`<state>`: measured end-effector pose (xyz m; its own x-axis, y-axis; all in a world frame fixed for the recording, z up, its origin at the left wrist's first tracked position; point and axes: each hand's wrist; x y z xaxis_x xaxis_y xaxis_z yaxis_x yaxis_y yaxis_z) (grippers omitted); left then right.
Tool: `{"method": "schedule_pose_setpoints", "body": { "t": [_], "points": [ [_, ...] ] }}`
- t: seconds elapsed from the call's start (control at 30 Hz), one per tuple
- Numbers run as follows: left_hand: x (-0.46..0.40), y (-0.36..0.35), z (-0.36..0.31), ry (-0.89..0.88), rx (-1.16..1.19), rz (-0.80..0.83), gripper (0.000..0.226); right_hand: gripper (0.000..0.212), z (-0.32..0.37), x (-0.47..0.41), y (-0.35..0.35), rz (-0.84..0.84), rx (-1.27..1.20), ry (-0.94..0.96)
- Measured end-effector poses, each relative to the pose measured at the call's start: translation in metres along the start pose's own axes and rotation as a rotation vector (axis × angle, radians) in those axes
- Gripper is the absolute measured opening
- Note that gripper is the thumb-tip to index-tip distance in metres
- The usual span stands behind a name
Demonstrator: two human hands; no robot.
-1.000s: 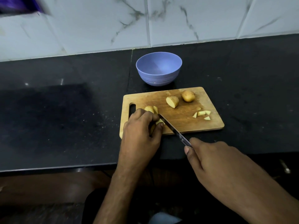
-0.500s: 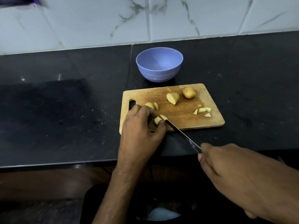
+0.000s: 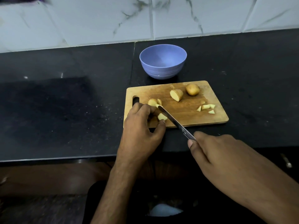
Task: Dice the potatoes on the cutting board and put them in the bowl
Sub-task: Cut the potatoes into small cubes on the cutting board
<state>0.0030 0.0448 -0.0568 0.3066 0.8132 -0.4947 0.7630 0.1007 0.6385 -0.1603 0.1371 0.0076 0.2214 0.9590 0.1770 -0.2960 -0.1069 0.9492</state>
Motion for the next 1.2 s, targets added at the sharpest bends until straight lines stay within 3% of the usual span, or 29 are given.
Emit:
{"method": "schedule_pose_setpoints", "body": {
  "t": [0.83,1.2],
  "points": [
    [-0.002,0.002,0.003,0.012,0.031,-0.003,0.015,0.031,0.009,-0.013,0.0,0.046,0.108,0.017],
    [-0.003,0.001,0.003,0.016,0.013,-0.004,0.014,0.023,0.003,-0.023,-0.008,0.142,0.148,0.05]
  ]
}}
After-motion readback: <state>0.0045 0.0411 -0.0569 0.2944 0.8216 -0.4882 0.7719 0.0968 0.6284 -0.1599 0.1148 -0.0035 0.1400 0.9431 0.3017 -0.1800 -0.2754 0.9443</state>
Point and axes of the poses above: each hand's wrist, its own x-axis away from the middle knuckle, its own y-axis out of the back of the hand, z = x × y, and after that the axes turned 14 degrees about -y, right-handed
